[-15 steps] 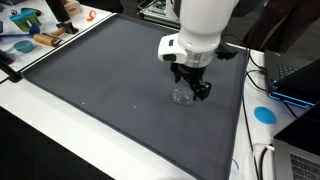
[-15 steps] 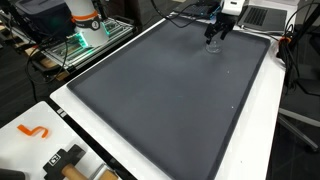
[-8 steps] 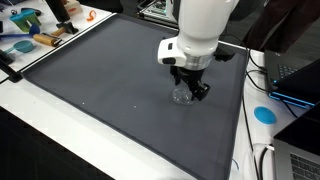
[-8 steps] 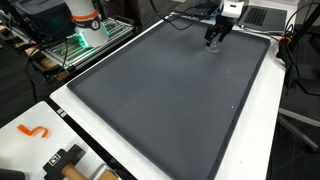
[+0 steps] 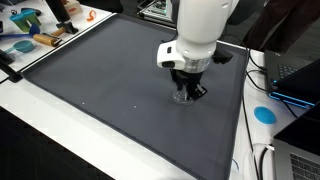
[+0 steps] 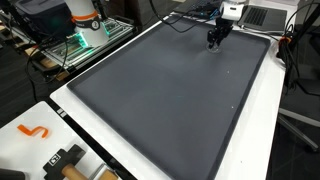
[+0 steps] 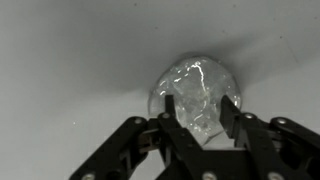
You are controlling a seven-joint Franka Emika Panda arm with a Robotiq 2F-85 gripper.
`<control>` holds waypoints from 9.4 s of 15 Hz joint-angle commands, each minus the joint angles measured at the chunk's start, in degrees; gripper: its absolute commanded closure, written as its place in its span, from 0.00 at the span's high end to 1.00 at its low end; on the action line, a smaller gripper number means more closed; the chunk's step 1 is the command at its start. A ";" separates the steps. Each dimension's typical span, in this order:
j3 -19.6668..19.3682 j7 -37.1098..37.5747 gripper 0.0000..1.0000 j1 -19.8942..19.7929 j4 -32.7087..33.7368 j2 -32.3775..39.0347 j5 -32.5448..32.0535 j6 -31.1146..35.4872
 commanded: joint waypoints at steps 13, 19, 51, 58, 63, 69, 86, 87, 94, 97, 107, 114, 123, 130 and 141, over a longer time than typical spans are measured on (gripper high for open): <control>-1.05 -1.30 0.01 0.63 -0.50 -0.87 -0.06 0.81; -1.03 -1.72 0.01 0.62 -0.47 -0.90 -0.03 0.80; 1.04 -21.61 1.00 -0.76 -9.49 -18.21 -0.15 -1.72; 2.54 -28.63 1.00 -2.09 -15.80 -26.12 0.36 -0.78; 4.25 -37.02 1.00 -5.17 -21.05 -30.80 4.53 2.02; 5.09 -49.58 1.00 -9.50 -27.09 -34.33 15.02 6.50; 4.98 -72.36 1.00 -14.76 -34.95 -34.76 34.91 13.84; 5.02 -72.58 1.00 -14.79 -35.07 -34.64 35.32 14.17; 5.24 -72.59 1.00 -14.60 -34.16 -33.67 36.90 14.84; 5.35 -70.66 1.00 -14.13 -32.89 -33.18 35.65 14.47; 5.12 -46.57 1.00 -9.46 -25.08 -29.90 18.64 13.08; 3.59 -25.13 1.00 -3.43 -15.35 -23.36 -0.29 5.62; 2.16 -18.60 1.00 4.21 -5.19 -16.30 -16.03 -6.08; 1.82 -18.21 1.00 8.69 -3.48 -14.50 -24.42 -8.73; 2.80 -18.63 1.00 11.47 -5.47 -14.52 -29.70 -12.93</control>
